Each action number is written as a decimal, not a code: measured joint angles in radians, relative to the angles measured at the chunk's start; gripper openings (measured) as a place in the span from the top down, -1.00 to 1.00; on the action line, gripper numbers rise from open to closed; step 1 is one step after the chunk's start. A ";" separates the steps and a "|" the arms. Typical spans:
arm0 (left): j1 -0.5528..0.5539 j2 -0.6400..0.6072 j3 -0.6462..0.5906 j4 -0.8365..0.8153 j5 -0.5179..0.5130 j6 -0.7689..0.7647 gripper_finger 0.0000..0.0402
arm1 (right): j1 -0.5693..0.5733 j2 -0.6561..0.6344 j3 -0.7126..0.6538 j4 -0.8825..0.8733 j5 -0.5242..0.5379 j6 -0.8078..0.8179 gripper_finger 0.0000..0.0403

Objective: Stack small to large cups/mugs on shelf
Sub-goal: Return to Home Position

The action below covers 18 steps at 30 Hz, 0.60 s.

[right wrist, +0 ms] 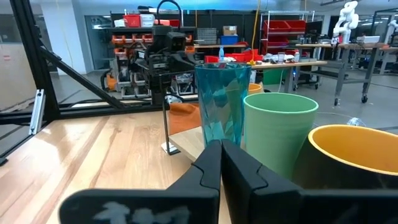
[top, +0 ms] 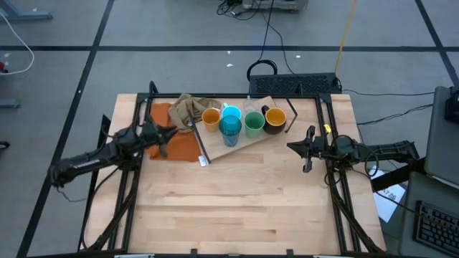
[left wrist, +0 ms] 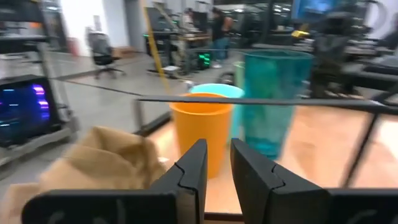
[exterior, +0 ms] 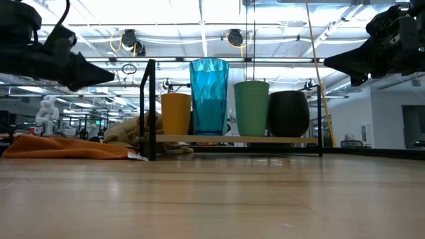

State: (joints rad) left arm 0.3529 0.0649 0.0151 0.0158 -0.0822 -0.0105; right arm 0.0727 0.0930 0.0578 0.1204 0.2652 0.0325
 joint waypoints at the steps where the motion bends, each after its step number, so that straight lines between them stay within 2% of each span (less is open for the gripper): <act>1: -0.025 0.005 0.000 0.000 -0.001 -0.002 0.64 | 0.000 0.000 0.000 -0.001 0.001 0.000 1.00; 6: -0.139 0.026 0.000 -0.002 -0.001 -0.004 0.64 | 0.000 0.000 0.000 -0.005 0.026 0.007 1.00; 12: -0.294 0.029 0.000 -0.015 0.066 -0.084 0.64 | 0.000 0.000 0.000 -0.006 0.026 0.008 1.00; 15: -0.369 0.054 0.000 -0.014 0.060 -0.092 0.64 | 0.000 0.000 0.000 -0.006 0.026 0.005 1.00; 18: -0.402 0.094 0.000 -0.007 0.010 -0.086 0.64 | 0.000 0.000 0.000 -0.006 0.026 0.004 1.00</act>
State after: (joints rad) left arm -0.0495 0.1592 0.0147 0.0088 -0.0724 -0.0968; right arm 0.0723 0.0932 0.0578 0.1140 0.2909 0.0366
